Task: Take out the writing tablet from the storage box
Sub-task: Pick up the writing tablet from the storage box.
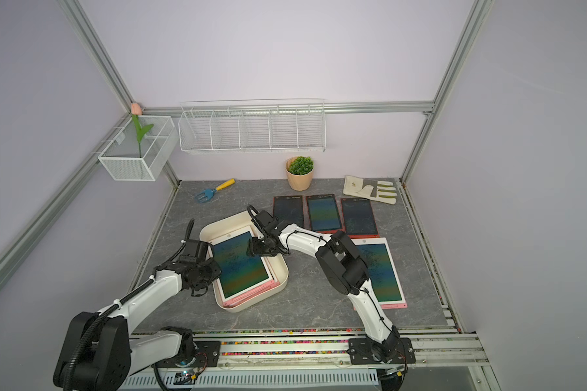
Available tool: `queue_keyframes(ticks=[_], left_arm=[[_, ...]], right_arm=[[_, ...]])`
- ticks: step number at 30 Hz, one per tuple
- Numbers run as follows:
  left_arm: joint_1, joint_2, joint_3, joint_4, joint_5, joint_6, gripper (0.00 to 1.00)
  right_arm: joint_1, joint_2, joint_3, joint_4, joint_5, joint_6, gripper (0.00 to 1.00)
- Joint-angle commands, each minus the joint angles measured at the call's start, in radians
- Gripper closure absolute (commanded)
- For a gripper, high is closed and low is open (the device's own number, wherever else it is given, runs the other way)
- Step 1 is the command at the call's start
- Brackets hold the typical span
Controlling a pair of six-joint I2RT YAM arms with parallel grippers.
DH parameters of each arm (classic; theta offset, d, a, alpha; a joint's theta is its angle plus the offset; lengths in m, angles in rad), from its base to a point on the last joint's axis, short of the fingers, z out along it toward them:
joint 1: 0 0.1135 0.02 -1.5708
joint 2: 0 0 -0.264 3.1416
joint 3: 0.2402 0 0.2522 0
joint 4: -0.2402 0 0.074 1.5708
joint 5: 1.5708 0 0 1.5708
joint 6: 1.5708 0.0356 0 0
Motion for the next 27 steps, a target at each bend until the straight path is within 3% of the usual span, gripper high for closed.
queue_keyframes(ticks=[1,22,27], left_arm=[[-0.007,0.001,-0.028,0.024,0.009,-0.007,0.76],[-0.007,-0.03,-0.032,0.015,-0.007,-0.006,0.76],[-0.007,-0.026,-0.031,0.018,-0.007,-0.003,0.76]], right_arm=[[0.059,-0.047,-0.012,0.07,-0.219,0.048,0.37],[0.063,-0.091,-0.042,0.077,-0.24,0.043,0.48],[0.063,-0.112,-0.042,0.044,-0.201,0.029,0.46]])
